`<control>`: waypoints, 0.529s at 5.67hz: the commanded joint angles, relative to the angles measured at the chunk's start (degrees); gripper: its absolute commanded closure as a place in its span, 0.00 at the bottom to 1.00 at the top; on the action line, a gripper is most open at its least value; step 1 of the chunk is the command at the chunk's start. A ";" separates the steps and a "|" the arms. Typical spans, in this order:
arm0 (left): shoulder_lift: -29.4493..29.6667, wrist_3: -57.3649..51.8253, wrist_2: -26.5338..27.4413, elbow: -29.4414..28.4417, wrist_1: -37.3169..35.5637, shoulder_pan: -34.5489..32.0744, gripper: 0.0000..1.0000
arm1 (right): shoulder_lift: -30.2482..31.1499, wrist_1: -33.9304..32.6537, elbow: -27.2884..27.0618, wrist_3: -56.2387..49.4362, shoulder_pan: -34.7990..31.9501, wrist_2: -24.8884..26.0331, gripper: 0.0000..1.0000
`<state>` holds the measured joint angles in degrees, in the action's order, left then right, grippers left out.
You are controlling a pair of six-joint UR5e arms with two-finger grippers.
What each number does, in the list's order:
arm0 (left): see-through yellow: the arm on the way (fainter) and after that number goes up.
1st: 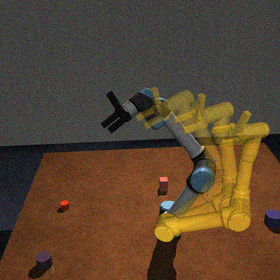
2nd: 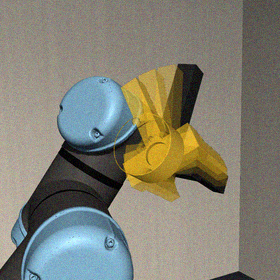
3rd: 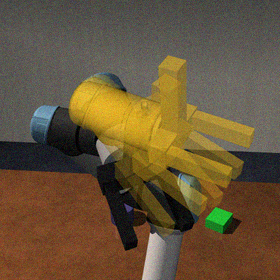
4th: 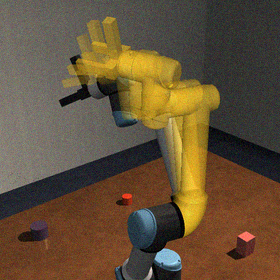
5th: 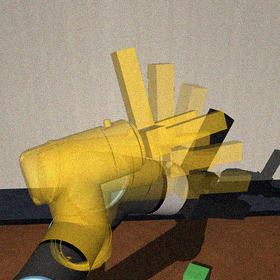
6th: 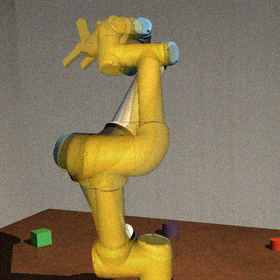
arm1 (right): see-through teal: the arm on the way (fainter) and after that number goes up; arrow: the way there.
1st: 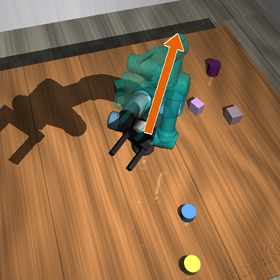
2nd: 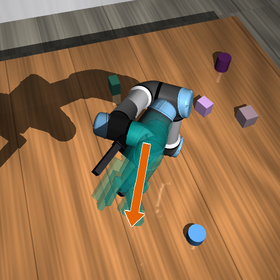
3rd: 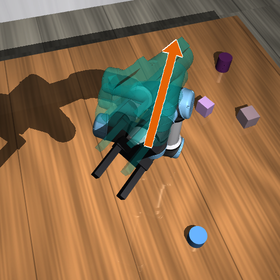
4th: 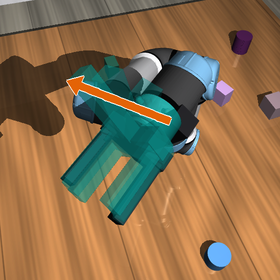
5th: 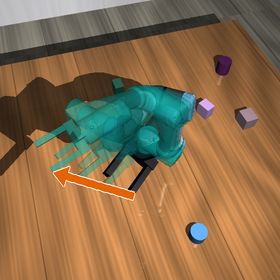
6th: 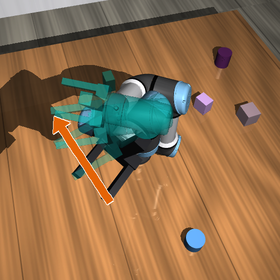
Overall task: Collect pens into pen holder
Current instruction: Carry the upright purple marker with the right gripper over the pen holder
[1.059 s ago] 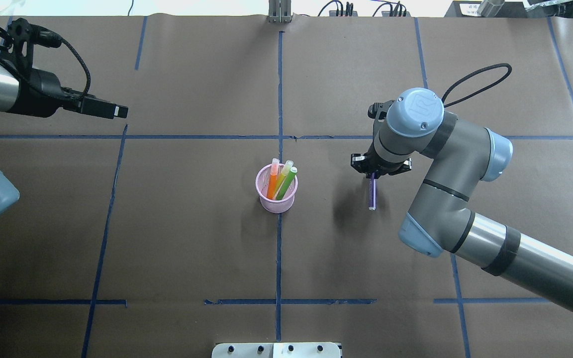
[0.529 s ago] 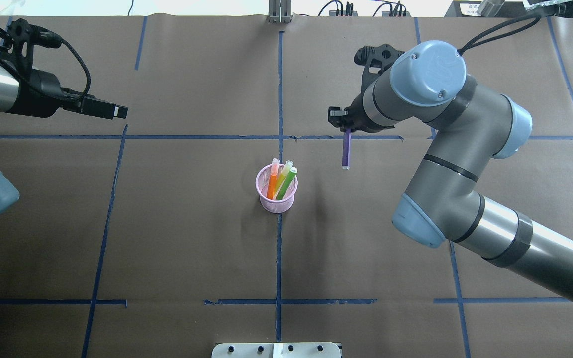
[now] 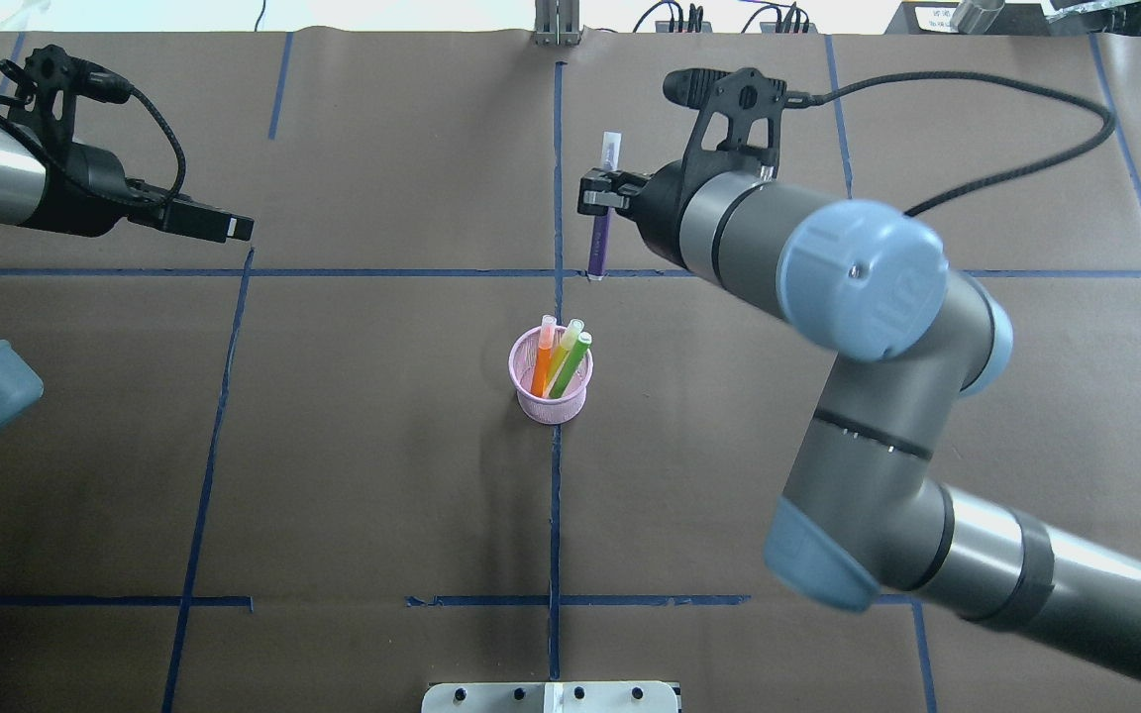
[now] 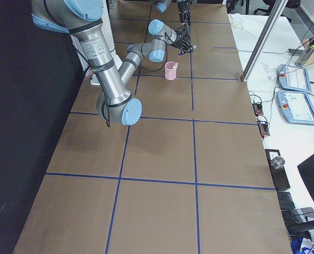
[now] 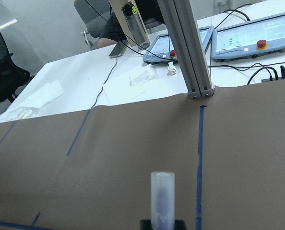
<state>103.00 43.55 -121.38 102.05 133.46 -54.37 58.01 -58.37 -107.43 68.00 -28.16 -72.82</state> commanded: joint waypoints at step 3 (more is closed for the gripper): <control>-0.08 -1.01 -0.08 -0.71 -0.04 -0.12 0.00 | -0.44 1.95 6.42 -9.87 14.36 25.26 1.00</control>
<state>103.10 42.57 -121.46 101.36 133.42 -54.47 57.76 -56.27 -102.94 60.76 -15.06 -49.87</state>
